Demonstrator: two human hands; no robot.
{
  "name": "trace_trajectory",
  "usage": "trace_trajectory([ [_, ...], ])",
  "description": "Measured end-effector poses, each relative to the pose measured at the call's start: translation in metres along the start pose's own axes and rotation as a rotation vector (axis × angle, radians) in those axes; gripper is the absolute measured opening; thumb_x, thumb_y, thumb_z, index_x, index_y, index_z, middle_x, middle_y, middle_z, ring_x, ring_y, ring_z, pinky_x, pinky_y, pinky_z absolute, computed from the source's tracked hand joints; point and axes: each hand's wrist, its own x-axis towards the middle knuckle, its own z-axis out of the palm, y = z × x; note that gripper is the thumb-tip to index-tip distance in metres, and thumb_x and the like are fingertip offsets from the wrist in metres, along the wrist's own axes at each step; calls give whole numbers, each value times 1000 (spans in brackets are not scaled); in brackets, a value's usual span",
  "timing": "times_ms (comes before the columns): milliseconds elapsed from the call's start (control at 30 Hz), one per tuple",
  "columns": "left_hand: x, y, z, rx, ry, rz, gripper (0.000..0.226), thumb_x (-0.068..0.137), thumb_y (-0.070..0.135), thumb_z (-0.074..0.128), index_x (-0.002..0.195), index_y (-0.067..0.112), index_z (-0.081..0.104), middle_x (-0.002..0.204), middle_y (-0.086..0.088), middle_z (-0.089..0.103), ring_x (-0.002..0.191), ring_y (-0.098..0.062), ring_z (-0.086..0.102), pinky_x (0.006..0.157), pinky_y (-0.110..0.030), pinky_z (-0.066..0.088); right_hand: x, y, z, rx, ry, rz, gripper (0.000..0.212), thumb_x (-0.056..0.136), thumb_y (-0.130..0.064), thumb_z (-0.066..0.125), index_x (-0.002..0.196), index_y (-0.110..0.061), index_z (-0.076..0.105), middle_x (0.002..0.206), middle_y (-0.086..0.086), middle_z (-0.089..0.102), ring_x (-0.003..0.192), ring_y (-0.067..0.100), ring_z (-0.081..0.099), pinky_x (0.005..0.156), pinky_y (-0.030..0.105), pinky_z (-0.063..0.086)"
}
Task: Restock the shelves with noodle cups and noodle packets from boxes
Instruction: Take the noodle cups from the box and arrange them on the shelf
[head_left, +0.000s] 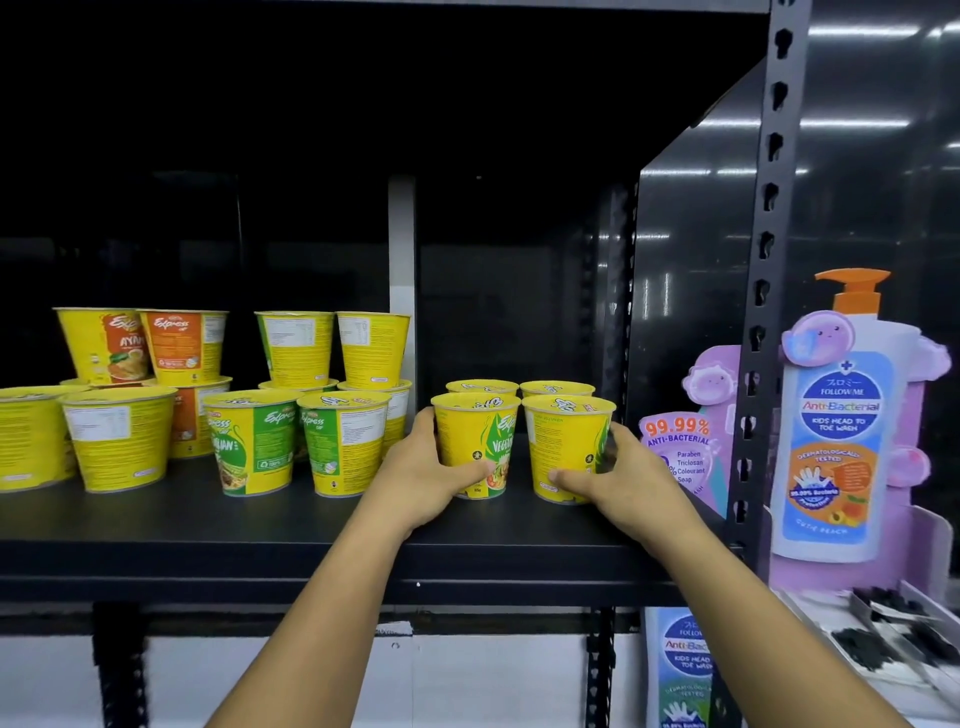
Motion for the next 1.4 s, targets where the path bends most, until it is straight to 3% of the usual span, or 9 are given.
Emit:
trace_trajectory([
  [167,0,2,0,3,2,-9,83,78,41,88,146,31,40,136,6,63,118,-15,62,97,-38,56,3,5,3,-48,11,-3,63,74,-46,88,127,-29,59,119,-9,70,105,13,66,93,37,54],
  [400,-2,5,1,-13,-2,-30,65,82,40,85,137,30,51,119,11,64,105,-9,61,79,-23,48,6,11,5,-95,37,-11,57,71,-55,86,118,-31,64,109,-12,73,97,10,68,91,41,57],
  [800,-3,5,0,-9,-3,-65,66,81,44,85,136,27,54,126,6,68,108,-12,65,83,-26,52,2,7,6,-199,68,-1,60,72,-60,84,117,-28,60,108,-7,70,96,15,65,83,38,56],
  [967,-4,5,0,93,20,-68,66,76,59,83,129,28,58,119,5,71,105,-14,67,88,-34,58,-4,2,6,-166,231,-80,86,63,-57,91,131,-21,51,121,-1,62,112,21,59,87,38,52],
  [1067,-9,10,-2,348,102,-92,71,70,83,70,112,27,60,102,7,68,95,-17,65,79,-40,58,-14,-1,7,-98,407,-181,72,65,-54,91,116,-22,51,108,-3,56,103,18,55,76,32,45],
  [1133,-15,14,-2,490,198,-84,73,72,88,62,106,23,58,96,6,67,91,-18,64,69,-36,53,-19,-1,8,-100,474,-281,57,71,-54,87,105,-24,52,98,-7,54,95,15,54,71,29,42],
  [1233,-28,20,-2,553,299,-12,60,81,80,62,92,21,56,83,5,66,80,-18,61,58,-33,42,-24,3,10,-111,410,-516,34,81,-48,78,97,-24,59,89,-12,56,87,12,56,73,32,50],
  [1333,-37,17,-1,580,282,78,47,87,71,61,81,25,57,75,7,64,74,-15,61,61,-35,50,-30,6,11,-174,188,-734,28,89,-47,70,102,-22,70,94,-13,65,91,6,61,78,32,54],
  [1400,-43,14,-2,598,227,138,41,91,67,58,85,27,62,79,9,66,77,-14,62,67,-37,54,-33,7,10,-259,5,-777,32,93,-50,65,113,-25,72,107,-16,69,101,1,63,85,32,55],
])
